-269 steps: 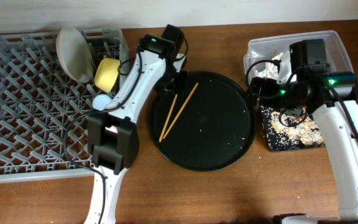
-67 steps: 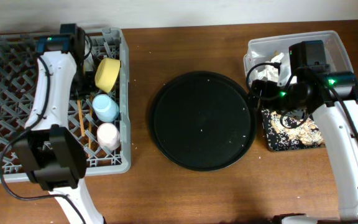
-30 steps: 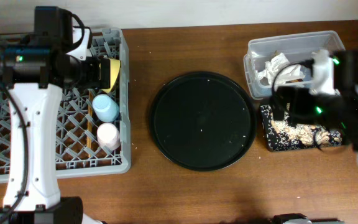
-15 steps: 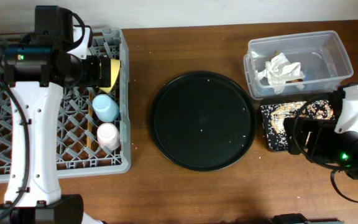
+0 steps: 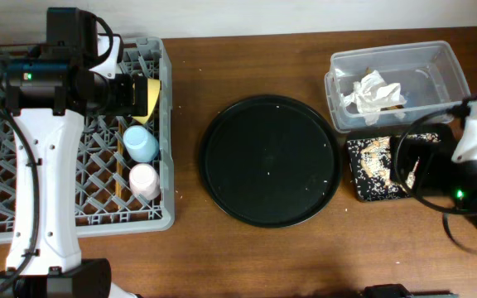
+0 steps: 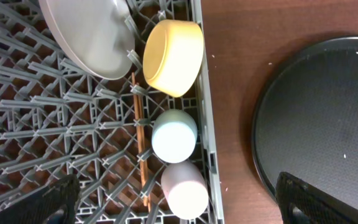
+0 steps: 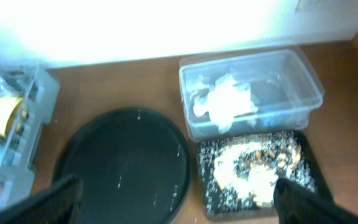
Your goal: Sort waste into correct bins and load items into the dishwasher rack
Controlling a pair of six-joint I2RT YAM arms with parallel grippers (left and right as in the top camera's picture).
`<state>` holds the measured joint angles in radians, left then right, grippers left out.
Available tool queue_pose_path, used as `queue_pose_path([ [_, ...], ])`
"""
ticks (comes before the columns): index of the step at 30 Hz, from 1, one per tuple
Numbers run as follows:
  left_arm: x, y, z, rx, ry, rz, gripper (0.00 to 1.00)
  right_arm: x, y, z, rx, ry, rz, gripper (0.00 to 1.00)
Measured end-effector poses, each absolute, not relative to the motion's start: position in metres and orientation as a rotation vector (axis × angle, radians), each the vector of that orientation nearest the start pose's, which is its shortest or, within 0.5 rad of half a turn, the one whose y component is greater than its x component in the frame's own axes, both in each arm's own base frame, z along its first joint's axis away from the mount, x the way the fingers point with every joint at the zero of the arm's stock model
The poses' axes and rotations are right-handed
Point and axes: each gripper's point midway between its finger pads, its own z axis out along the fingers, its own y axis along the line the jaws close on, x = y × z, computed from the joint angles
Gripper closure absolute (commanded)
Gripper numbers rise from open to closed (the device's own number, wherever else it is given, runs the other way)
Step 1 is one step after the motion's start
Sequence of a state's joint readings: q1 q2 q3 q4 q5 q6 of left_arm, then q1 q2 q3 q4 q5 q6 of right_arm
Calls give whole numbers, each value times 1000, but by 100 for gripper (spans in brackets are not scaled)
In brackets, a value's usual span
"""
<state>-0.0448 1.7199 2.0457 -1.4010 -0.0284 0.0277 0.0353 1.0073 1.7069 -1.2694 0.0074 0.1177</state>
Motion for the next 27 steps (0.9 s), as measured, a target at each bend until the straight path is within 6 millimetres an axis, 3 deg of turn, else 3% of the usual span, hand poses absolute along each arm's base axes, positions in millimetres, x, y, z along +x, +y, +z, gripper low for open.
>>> queue_pose_path([
  [4,389,-13,294,88,2644,28,1,239,-1,409,44,1921,17,2],
  [8,389,-13,293,88,2645,27,1,235,-1,381,3,1784,-7,1],
  [12,389,-13,293,87,2645,28,1,238,10,339,-56,1640,37,2],
  [18,389,-13,293,88,2645,27,1,238,25,264,-132,1557,94,2],
  [22,389,-13,293,88,2645,27,1,240,30,227,-156,1526,110,2],
  [27,389,-13,293,88,2645,27,1,243,32,195,-169,1513,120,2],
])
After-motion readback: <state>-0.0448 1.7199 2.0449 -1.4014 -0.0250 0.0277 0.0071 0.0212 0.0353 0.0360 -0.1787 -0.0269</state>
